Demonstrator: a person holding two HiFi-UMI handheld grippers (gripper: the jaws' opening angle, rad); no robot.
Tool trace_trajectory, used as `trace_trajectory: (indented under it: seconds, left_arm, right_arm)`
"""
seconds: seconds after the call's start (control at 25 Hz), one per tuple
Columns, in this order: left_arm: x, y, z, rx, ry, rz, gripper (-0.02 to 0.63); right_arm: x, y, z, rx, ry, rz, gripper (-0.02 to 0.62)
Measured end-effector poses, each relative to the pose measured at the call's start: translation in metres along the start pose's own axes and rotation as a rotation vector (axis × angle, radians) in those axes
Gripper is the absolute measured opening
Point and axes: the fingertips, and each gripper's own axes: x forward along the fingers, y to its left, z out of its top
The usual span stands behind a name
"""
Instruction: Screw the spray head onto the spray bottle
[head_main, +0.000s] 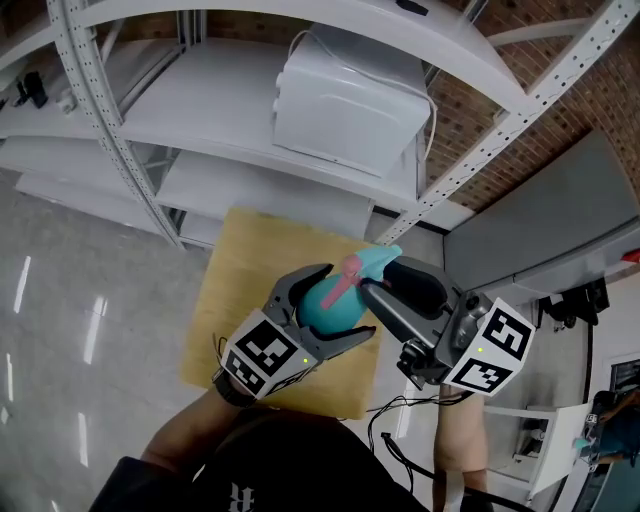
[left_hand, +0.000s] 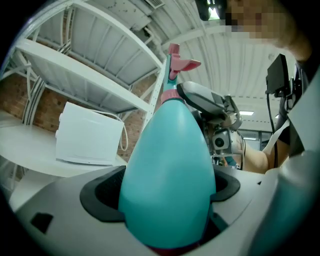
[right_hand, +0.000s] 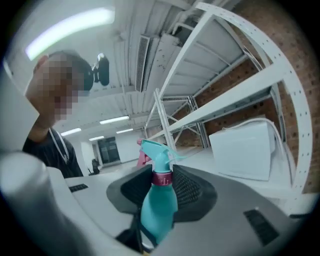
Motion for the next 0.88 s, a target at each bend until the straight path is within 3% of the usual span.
trace_trajectory:
  seconds: [0.08, 0.16, 0.4, 0.6, 0.72, 0.88]
  left_arm:
    - [-0.002, -0.003, 0.001, -0.016, -0.015, -0.020, 0.457]
    - [-0.003, -0.003, 0.002, -0.026, -0.016, -0.014, 0.457]
    - [-0.004, 0.009, 0.004, -0.039, -0.007, 0.056, 0.457]
    - [-0.001, 0.024, 0.001, 0.008, 0.034, 0.164, 0.457]
    - [0.000, 0.030, -0.002, 0.018, 0.041, 0.190, 0.457]
    - [-0.003, 0.038, -0.002, 0.014, 0.038, 0.208, 0.457]
  right_arm:
    - [-0.001, 0.001, 0.001, 0.087, -0.047, 0.069, 0.129]
    - [0.000, 0.001, 0.002, 0.108, -0.067, 0.078, 0.129]
    - [0.006, -0.002, 0.004, -0.031, -0.135, -0.152, 0.129]
    - [0.007, -0.015, 0.000, 0.034, -0.204, -0.322, 0.129]
    - [0.006, -0.016, -0.003, 0.043, -0.203, -0.362, 0.129]
    - [0.007, -0.003, -0.004, 0.010, -0.186, -0.347, 0.129]
